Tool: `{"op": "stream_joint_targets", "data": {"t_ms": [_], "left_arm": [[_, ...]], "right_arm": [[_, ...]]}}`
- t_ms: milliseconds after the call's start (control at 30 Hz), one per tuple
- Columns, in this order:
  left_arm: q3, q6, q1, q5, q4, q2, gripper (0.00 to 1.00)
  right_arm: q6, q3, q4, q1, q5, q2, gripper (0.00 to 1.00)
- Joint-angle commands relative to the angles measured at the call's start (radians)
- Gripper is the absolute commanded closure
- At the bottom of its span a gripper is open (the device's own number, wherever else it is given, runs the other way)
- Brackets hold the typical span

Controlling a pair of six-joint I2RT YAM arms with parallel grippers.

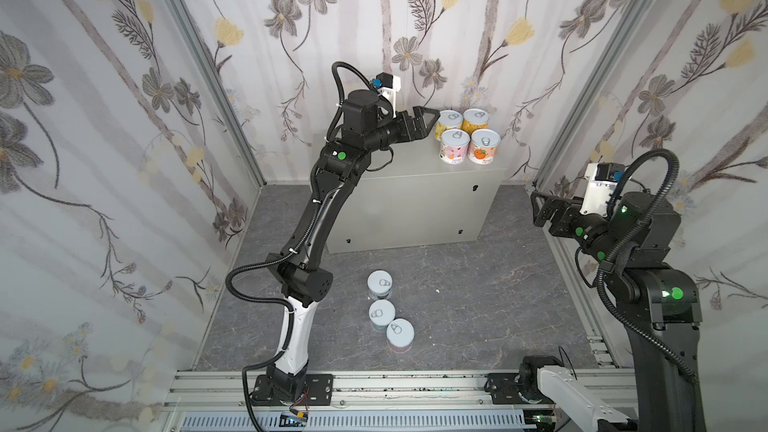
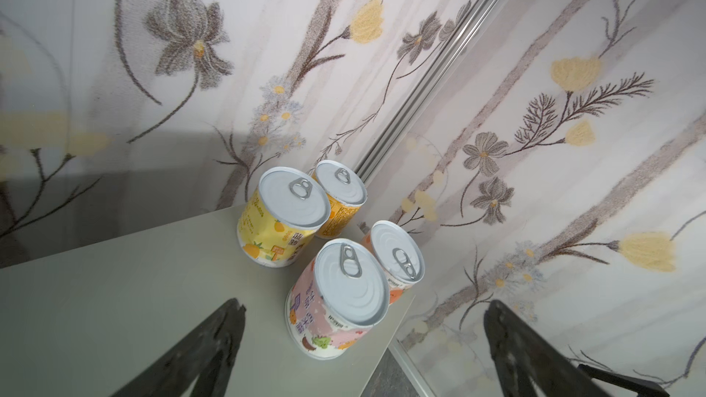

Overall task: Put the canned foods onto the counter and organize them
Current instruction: 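Reach the right gripper down to the floor cans while the left arm withdraws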

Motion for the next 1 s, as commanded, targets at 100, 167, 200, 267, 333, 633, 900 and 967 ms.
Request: {"op": "stream_joint_targets", "data": {"t_ms": [100,167,200,267,333,633,900,967], "left_arm": [[-0.145,0.12,0.008,-0.182,-0.184,-0.159,0.0],[-0.204,0.135,0.006,-0.188,-0.198,-0.207,0.0],[-0.229,0.137,0.007,-0.187,-0.204,-0.225,0.0],[-0.279,0.14,0.007,-0.179,-0.203,-0.264,0.0],[-0.319,0.145,0.007,-0.173,-0.213,-0.297,0.0],[-0.38,0.19,0.007,-0.314,-0.356,-0.412,0.0],[-0.574,0.179,0.007,-0.482,-0.41,-0.603,0.0],[-0.659,0.165,0.007,-0.503,-0.386,-0.67,0.0]], "right_arm": [[0.053,-0.121,0.068,0.057,-0.076,-0.035,0.0],[0.065,-0.158,0.078,0.09,-0.074,-0.048,0.0],[0.071,-0.181,0.083,0.107,-0.078,-0.053,0.0],[0.085,-0.22,0.095,0.14,-0.099,-0.057,0.0],[0.106,-0.262,0.111,0.186,-0.108,-0.059,0.0],[0.214,-0.446,0.173,0.43,-0.083,-0.037,0.0],[0.288,-0.597,0.266,0.672,-0.008,0.005,0.0],[0.299,-0.622,0.283,0.733,0.005,0.026,0.0]]}}
